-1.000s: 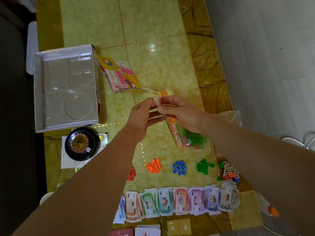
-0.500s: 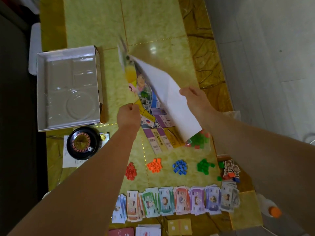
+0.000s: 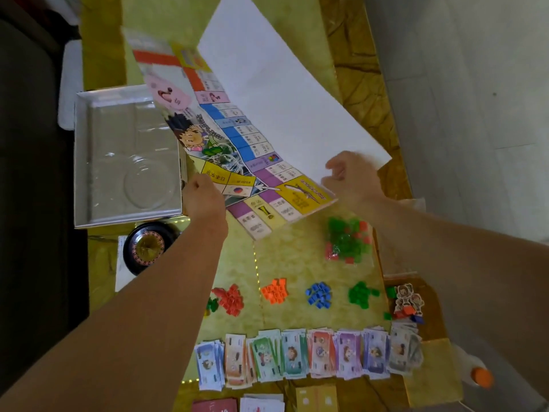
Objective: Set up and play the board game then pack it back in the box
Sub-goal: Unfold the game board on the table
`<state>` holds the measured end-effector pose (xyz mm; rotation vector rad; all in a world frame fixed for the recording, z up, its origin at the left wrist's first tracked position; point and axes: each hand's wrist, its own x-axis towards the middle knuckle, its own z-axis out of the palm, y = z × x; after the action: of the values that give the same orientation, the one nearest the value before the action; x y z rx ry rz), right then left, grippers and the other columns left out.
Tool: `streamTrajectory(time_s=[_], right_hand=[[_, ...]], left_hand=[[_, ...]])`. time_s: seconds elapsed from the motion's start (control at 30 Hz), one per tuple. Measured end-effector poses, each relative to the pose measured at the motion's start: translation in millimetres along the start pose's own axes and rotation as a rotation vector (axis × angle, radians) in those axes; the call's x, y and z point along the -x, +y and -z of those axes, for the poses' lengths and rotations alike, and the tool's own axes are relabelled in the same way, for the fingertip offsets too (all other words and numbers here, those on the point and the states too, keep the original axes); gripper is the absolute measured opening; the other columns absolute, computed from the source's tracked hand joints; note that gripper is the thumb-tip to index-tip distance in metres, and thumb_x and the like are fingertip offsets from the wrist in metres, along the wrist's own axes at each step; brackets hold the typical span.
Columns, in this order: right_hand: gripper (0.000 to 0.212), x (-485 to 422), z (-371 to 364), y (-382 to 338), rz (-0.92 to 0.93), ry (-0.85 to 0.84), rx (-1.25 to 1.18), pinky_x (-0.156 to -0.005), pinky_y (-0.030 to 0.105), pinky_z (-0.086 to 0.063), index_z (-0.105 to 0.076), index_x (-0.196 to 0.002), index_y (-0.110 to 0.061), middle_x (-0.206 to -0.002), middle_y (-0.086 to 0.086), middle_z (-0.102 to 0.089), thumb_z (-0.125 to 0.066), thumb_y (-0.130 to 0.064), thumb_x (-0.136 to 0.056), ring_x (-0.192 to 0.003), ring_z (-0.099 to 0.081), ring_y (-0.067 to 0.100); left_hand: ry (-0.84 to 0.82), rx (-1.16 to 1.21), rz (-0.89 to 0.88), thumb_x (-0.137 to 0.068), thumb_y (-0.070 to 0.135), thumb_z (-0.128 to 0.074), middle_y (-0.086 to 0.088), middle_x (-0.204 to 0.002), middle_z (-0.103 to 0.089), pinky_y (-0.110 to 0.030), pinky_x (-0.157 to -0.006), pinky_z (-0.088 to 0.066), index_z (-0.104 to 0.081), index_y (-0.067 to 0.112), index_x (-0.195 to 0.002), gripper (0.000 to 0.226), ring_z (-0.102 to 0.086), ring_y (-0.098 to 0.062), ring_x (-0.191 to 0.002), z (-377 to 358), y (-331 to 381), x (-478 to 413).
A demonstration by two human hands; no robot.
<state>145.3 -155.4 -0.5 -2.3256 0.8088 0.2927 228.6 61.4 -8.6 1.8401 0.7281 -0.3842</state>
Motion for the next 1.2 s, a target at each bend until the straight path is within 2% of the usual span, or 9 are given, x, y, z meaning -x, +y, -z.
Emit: streamTrajectory(time_s=[0.13,0.23,0.3,0.47,0.63,0.73,0.87,1.0,1.2], right_hand=[[0.057,0,-13,-17,-0.217,-0.311,-0.311,-0.093,0.045,-0.047,-0.063,-0.107,0.001,-0.110,0.019,-0.066,-0.045,-0.052,-0.096,-0.103,-0.062,0.034],[0.064,-1,-17,-18,-0.343,-0.481,-0.418,-0.102,0.046,-0.043,-0.063,-0.114,-0.005,-0.114,0.011,-0.067,-0.062,-0.060,-0.082,-0.110,-0.061,0.028],[0.052,-4,-19,-14,-0.354,-0.536,-0.507,-0.102,0.045,-0.045,-0.065,-0.113,-0.005,-0.108,0.009,-0.071,-0.075,-0.043,-0.079,-0.107,-0.065,0.026],[0.028,-5,-24,-16,-0.417,-0.526,-0.782,-0.079,0.044,-0.057,-0.057,-0.113,-0.005,-0.109,0.014,-0.070,-0.067,-0.006,-0.087,-0.092,-0.069,0.026],[0.018,-12,-19,-27,-0.558,-0.503,-1.111,-0.071,0.047,-0.055,-0.050,-0.108,-0.008,-0.101,0.018,-0.068,-0.041,0.002,-0.096,-0.084,-0.067,0.028],[0.025,-16,-16,-36,-0.514,-0.516,-1.286,-0.081,0.047,-0.053,-0.054,-0.114,-0.009,-0.099,0.017,-0.068,-0.036,-0.001,-0.098,-0.085,-0.067,0.027],[0.023,-21,-5,-52,-0.468,-0.494,-1.467,-0.086,0.051,-0.051,-0.056,-0.104,-0.013,-0.088,0.012,-0.073,-0.035,-0.004,-0.100,-0.081,-0.070,0.026],[0.023,-26,8,-68,-0.438,-0.505,-1.551,-0.079,0.052,-0.053,-0.056,-0.104,-0.011,-0.085,0.013,-0.074,-0.036,-0.003,-0.100,-0.076,-0.072,0.026],[0.017,-44,31,-77,-0.476,-0.337,-1.645,-0.063,0.040,-0.059,-0.053,-0.100,-0.008,-0.072,0.013,-0.072,-0.039,0.001,-0.098,-0.062,-0.071,0.023]], left_hand=[[-0.006,0.135,0.030,-0.100,0.019,-0.032,-0.002,-0.073,-0.043,-0.027,-0.057,-0.034,-0.039,0.019,-0.070,0.031,-0.044,-0.019,-0.077,-7,4,2],[-0.032,0.205,0.044,-0.098,0.017,-0.028,-0.002,-0.072,-0.050,-0.025,-0.055,-0.035,-0.038,0.019,-0.069,0.031,-0.052,-0.022,-0.076,-7,6,6],[-0.049,0.209,0.050,-0.098,0.016,-0.028,-0.001,-0.073,-0.055,-0.023,-0.056,-0.039,-0.040,0.020,-0.068,0.032,-0.057,-0.019,-0.073,-8,6,8],[-0.132,0.301,0.063,-0.098,0.013,-0.034,0.003,-0.074,-0.062,-0.026,-0.064,-0.046,-0.049,0.020,-0.074,0.029,-0.060,-0.013,-0.066,-10,1,8],[-0.345,0.587,0.299,-0.101,0.039,-0.039,-0.011,-0.095,-0.064,-0.030,-0.067,-0.057,-0.054,0.015,-0.107,0.029,-0.067,-0.020,-0.074,-9,-14,12],[-0.366,0.427,0.531,-0.102,0.050,-0.026,-0.020,-0.095,-0.065,-0.040,-0.071,-0.055,-0.055,0.005,-0.104,0.053,-0.066,-0.030,-0.080,-9,-20,20],[-0.793,0.094,0.859,-0.088,0.077,-0.012,-0.035,-0.109,-0.063,-0.048,-0.077,-0.055,-0.061,-0.011,-0.109,0.103,-0.065,-0.044,-0.095,-10,-17,37],[-1.118,0.312,0.782,-0.090,0.073,-0.010,-0.030,-0.107,-0.066,-0.040,-0.074,-0.059,-0.069,-0.007,-0.104,0.100,-0.069,-0.039,-0.093,-34,6,64],[-0.734,0.791,0.686,-0.098,0.056,-0.032,-0.029,-0.114,-0.062,-0.046,-0.071,-0.059,-0.037,0.008,-0.137,0.062,-0.068,-0.044,-0.088,-64,29,55]])
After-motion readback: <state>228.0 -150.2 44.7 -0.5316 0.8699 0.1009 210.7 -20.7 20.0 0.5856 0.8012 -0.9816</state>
